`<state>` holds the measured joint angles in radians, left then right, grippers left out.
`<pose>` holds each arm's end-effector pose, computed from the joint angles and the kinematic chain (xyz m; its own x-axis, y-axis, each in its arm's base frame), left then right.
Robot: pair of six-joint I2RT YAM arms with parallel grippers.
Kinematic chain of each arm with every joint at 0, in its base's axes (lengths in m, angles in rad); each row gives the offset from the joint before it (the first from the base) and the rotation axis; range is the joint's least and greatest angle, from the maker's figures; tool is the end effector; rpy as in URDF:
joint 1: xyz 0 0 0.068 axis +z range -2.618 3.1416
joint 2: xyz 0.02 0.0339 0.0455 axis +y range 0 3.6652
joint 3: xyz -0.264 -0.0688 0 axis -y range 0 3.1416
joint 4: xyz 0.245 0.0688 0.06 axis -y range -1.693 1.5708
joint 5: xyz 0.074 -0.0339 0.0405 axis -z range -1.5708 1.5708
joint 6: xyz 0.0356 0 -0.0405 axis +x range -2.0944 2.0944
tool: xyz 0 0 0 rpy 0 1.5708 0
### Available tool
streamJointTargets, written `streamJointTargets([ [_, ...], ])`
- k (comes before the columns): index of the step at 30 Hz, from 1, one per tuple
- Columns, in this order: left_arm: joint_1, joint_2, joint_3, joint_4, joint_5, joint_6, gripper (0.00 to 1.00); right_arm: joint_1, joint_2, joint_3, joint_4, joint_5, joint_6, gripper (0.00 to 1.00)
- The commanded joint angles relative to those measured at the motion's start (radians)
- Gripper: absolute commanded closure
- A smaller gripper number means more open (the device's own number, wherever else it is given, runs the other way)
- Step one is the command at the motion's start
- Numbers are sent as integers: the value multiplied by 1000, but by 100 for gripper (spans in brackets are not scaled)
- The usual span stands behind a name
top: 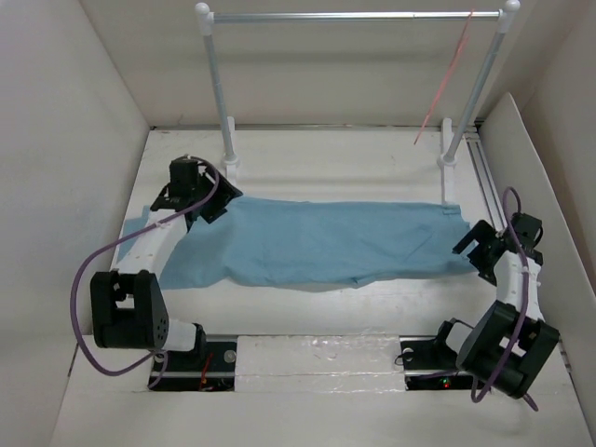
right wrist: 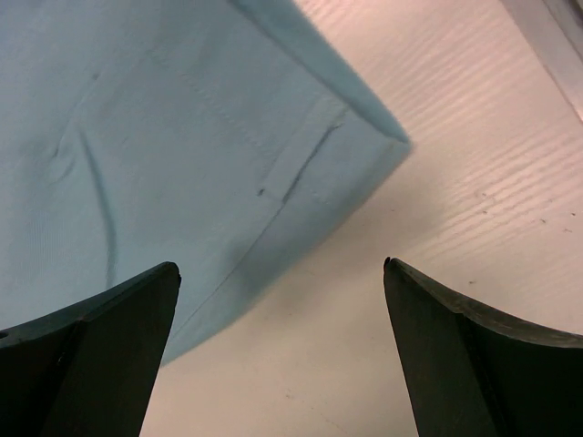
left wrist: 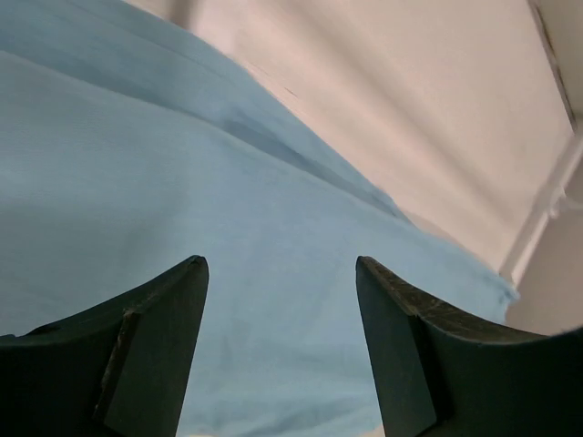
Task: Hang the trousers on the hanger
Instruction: Fold the trousers at the center of the board.
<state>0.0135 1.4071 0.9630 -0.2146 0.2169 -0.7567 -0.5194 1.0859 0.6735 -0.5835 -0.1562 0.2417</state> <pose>0.3101 -0.0035 0.2563 -0.5528 -0.6780 -0.4846 -0.3060 0.7060 -0.6387 0.1806 -0.0969 0.2122 -0.6076 0.6198 -0.4967 0.5792 0.7737 0.2569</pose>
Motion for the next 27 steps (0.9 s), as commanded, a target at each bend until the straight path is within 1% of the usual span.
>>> streamJointTargets([
  [1, -82, -59, -7, 12, 21, -7, 38, -86, 17, -9, 109, -30, 62, 2],
  [2, -119, -60, -20, 20, 32, -7, 37, -99, 35, -18, 129, -17, 71, 2],
  [5, -144, -79, -79, 27, 25, 13, 37, -134, 77, -43, 178, -14, 99, 1],
  [6, -144, -91, -119, 38, 25, 29, 37, -134, 109, -49, 223, -17, 106, 1],
  [8, -144, -97, -141, 29, 1, 56, 37, -134, 152, -63, 278, -55, 131, 0],
  [10, -144, -102, -167, 11, -13, 85, 37, -134, 232, -49, 310, -55, 139, 0],
  [11, -144, -109, -188, 8, -16, 101, 37, -134, 306, -34, 347, -80, 149, 0],
  [12, -144, -114, -202, 4, -22, 105, 37, -125, 328, -20, 358, -88, 153, 4],
  [13, -144, -114, -202, 4, -22, 105, 37, -125, 328, -20, 358, -88, 153, 4],
  [14, -144, -115, -210, 3, -25, 108, 37, -125, 362, -15, 367, -89, 162, 8],
  [15, -144, -118, -217, -2, -28, 108, 37, -125, 376, -17, 385, -109, 165, 23],
  [18, -135, -125, -245, -2, -22, 109, 37, -149, 401, -12, 419, -158, 163, 90],
  [19, -135, -132, -259, -3, -21, 112, 37, -159, 385, -3, 427, -170, 154, 97],
  [20, -135, -134, -265, -6, -24, 114, 37, -178, 367, 9, 415, -180, 130, 100],
  [23, -144, -138, -297, 6, -19, 123, 37, -215, 200, 101, 298, -145, 70, 100],
  [24, -144, -135, -305, 9, -10, 129, 37, -215, 96, 133, 268, -120, 58, 100],
  [25, -144, -125, -323, 14, 8, 129, 37, -215, 56, 170, 192, -102, 41, 100],
  [26, -144, -120, -331, 15, 12, 131, 37, -215, 25, 263, 147, -85, 4, 100],
  [27, -144, -108, -342, 18, 24, 134, 38, -168, -15, 294, 110, -68, -28, 100],
])
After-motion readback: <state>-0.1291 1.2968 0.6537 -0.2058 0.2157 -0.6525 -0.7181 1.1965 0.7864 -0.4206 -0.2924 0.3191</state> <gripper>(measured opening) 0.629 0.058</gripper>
